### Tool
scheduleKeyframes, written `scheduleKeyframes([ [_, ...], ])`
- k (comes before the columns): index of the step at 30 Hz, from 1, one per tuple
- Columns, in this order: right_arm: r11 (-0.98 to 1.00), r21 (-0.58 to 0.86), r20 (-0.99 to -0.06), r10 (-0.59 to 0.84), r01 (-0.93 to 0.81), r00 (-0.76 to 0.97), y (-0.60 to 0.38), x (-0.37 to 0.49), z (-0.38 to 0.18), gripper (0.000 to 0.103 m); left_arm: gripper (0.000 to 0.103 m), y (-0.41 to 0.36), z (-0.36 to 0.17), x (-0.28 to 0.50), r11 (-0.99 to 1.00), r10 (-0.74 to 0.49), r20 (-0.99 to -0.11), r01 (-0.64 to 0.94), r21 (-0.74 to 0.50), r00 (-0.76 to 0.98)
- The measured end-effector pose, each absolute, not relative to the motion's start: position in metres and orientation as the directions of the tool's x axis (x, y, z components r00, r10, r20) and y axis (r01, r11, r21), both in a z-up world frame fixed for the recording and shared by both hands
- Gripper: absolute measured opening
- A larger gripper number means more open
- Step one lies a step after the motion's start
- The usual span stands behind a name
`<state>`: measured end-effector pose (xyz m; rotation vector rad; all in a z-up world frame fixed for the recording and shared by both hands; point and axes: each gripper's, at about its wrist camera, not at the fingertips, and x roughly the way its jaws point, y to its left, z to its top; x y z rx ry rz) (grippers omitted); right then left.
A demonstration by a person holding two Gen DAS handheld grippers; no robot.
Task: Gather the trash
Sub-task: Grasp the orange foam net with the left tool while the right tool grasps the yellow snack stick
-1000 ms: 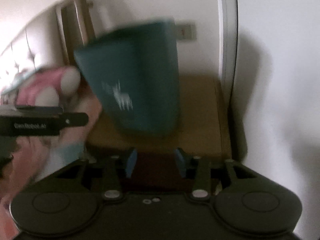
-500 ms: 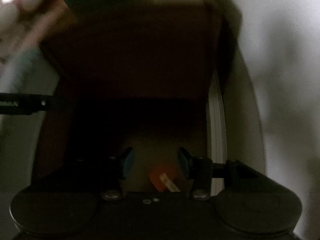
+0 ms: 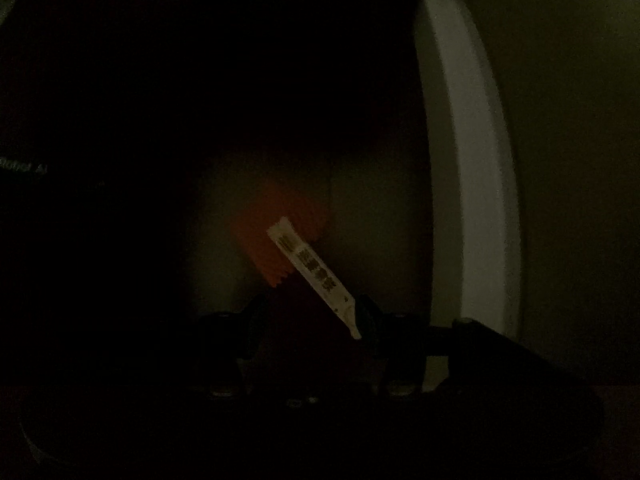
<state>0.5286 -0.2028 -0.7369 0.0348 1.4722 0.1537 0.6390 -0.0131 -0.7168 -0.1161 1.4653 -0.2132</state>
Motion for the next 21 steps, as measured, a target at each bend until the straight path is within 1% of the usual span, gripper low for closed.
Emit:
scheduleKeyframes([
  [4,0.988,0.101,-0.990,0.111,-0.114,0.083,-0.200,0.531,-0.777,0.047,0.085,-0.020,-0.764,0.638,0.977,-0.211,-0.976,0.053,-0.208,0.055],
  [10,0.982,0.089,-0.992,0.104,-0.169,0.078,-0.196,0.522,-0.814,0.047,0.085,-0.018,-0.823,0.650,0.974,-0.215,-0.976,-0.067,-0.216,0.018],
  [15,0.976,0.078,-0.991,0.097,-0.204,0.087,-0.199,0.529,-0.830,0.047,0.085,-0.024,-0.845,0.653,0.970,-0.226,-0.974,-0.087,-0.226,0.005],
  [21,0.974,0.079,-0.989,0.103,-0.214,0.102,-0.197,0.535,-0.836,0.045,0.084,-0.029,-0.851,0.653,0.969,-0.230,-0.973,-0.086,-0.230,0.006],
])
